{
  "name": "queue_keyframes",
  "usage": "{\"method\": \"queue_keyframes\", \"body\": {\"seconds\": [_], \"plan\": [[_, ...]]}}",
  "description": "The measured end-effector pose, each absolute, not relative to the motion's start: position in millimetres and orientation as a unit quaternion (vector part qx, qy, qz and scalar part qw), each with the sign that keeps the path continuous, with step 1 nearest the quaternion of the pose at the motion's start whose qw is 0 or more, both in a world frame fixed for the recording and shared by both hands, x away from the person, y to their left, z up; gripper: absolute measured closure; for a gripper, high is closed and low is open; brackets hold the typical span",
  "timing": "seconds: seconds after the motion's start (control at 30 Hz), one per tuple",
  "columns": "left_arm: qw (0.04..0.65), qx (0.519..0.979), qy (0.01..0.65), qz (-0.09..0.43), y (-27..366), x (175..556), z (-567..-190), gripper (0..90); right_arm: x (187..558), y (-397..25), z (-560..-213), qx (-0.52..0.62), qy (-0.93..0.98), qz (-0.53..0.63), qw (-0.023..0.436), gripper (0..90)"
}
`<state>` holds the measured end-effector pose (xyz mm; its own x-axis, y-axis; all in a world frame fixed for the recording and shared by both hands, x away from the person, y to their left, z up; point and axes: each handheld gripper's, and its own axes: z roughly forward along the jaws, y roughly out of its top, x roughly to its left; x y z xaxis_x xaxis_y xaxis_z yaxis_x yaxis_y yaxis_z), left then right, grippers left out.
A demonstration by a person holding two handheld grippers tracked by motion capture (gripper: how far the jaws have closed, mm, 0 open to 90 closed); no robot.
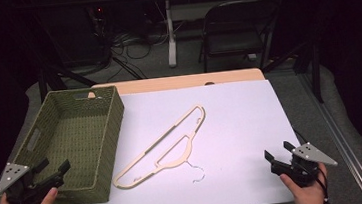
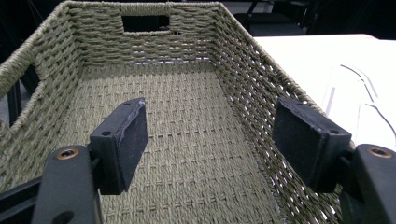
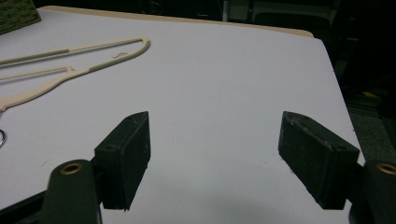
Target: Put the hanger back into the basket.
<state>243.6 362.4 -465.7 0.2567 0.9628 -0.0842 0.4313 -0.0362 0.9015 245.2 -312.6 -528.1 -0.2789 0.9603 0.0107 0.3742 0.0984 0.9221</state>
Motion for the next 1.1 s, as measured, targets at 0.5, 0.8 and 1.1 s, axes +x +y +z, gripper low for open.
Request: {"method": "queue_keyframes", "body": {"seconds": [0.5,0.8,1.1], "plan": [[0.45,0.666,0.517,0.295,352,244,-466,27.7,246,-312,-528,0.502,0.664,0.446,0.329,24.3],[0.457,0.682,0.491,0.29,330,244,-464,26.8,246,-311,-527,0.501,0.664,0.45,0.327,23.1],[0.472,0.7,0.459,0.278,301,243,-461,27.0,245,-310,-527,0.499,0.668,0.447,0.324,23.1]]}}
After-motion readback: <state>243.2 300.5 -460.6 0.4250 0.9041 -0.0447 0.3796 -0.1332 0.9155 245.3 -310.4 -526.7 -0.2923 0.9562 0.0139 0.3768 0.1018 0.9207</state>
